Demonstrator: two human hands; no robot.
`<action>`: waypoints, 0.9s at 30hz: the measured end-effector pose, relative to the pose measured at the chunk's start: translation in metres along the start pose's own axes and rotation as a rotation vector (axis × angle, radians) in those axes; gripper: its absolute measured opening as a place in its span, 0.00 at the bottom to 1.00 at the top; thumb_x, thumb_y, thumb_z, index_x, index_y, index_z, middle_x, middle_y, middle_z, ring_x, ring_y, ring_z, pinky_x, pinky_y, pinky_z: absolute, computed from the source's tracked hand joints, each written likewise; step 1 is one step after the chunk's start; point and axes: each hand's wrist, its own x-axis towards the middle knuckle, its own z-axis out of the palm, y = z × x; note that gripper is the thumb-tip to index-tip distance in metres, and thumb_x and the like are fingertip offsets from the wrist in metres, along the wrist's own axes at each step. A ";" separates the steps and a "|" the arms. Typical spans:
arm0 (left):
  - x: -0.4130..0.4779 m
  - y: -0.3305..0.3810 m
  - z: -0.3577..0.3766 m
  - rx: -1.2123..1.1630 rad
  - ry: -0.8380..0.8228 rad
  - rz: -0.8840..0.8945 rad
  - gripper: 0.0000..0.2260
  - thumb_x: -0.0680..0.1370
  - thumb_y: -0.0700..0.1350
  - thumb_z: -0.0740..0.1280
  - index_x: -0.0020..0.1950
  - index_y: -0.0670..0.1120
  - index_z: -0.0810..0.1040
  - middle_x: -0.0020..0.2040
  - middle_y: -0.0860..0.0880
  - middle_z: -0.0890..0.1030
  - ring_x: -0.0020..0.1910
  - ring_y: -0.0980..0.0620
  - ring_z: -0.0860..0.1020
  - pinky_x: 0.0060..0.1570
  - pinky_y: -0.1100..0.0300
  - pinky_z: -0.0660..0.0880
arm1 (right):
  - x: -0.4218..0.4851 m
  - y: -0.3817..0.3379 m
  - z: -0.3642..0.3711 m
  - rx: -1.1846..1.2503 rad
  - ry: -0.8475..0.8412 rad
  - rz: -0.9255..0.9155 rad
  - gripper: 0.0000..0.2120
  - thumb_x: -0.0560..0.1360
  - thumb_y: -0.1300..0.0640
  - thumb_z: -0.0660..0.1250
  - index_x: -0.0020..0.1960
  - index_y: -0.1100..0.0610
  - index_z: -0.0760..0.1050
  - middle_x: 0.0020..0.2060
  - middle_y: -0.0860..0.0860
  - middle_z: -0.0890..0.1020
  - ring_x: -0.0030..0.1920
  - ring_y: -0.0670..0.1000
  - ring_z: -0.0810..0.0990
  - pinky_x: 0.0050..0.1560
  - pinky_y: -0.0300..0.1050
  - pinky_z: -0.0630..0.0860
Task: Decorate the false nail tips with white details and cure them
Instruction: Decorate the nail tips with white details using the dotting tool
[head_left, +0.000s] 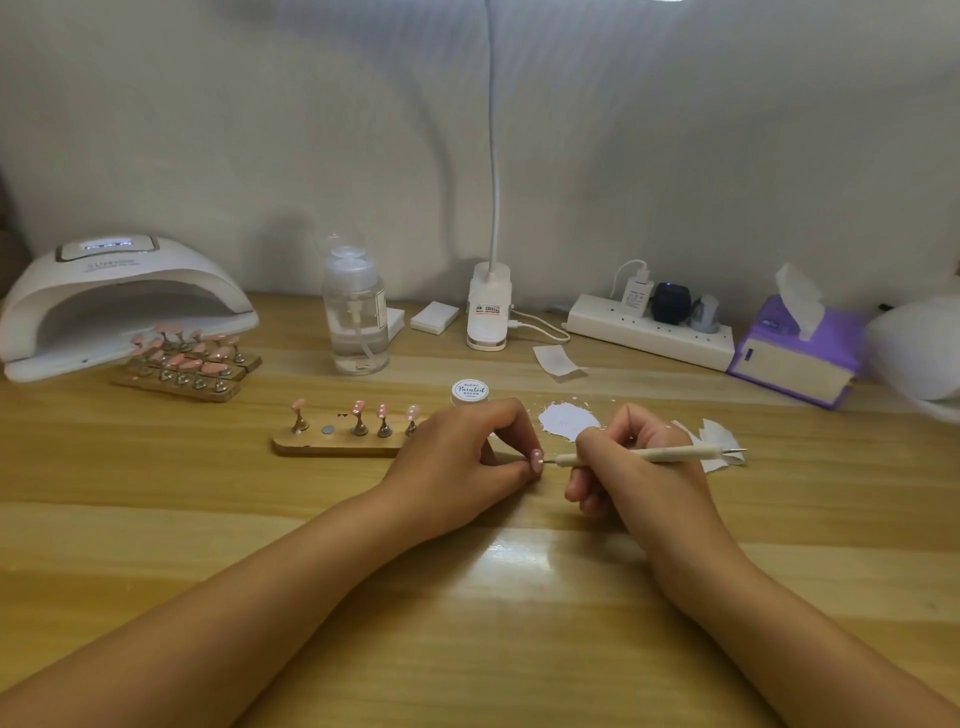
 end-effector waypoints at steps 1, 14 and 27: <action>0.000 0.000 0.000 -0.002 0.000 0.001 0.10 0.74 0.47 0.73 0.40 0.59 0.75 0.43 0.65 0.82 0.28 0.62 0.74 0.33 0.62 0.65 | 0.000 0.000 0.000 -0.015 -0.001 -0.001 0.11 0.72 0.64 0.66 0.34 0.56 0.67 0.26 0.58 0.82 0.23 0.47 0.75 0.25 0.36 0.71; 0.000 -0.001 0.000 0.016 -0.003 0.016 0.09 0.75 0.46 0.73 0.41 0.60 0.76 0.41 0.69 0.80 0.29 0.63 0.75 0.32 0.66 0.64 | -0.003 -0.003 0.002 -0.046 -0.026 0.005 0.08 0.71 0.63 0.66 0.37 0.59 0.68 0.28 0.58 0.83 0.26 0.48 0.78 0.29 0.40 0.75; 0.000 0.000 0.000 0.014 -0.005 0.007 0.10 0.75 0.47 0.73 0.41 0.60 0.76 0.41 0.68 0.80 0.29 0.63 0.75 0.32 0.67 0.63 | -0.002 -0.002 0.002 -0.048 -0.017 0.009 0.07 0.72 0.63 0.66 0.37 0.58 0.69 0.29 0.57 0.84 0.26 0.48 0.78 0.30 0.40 0.75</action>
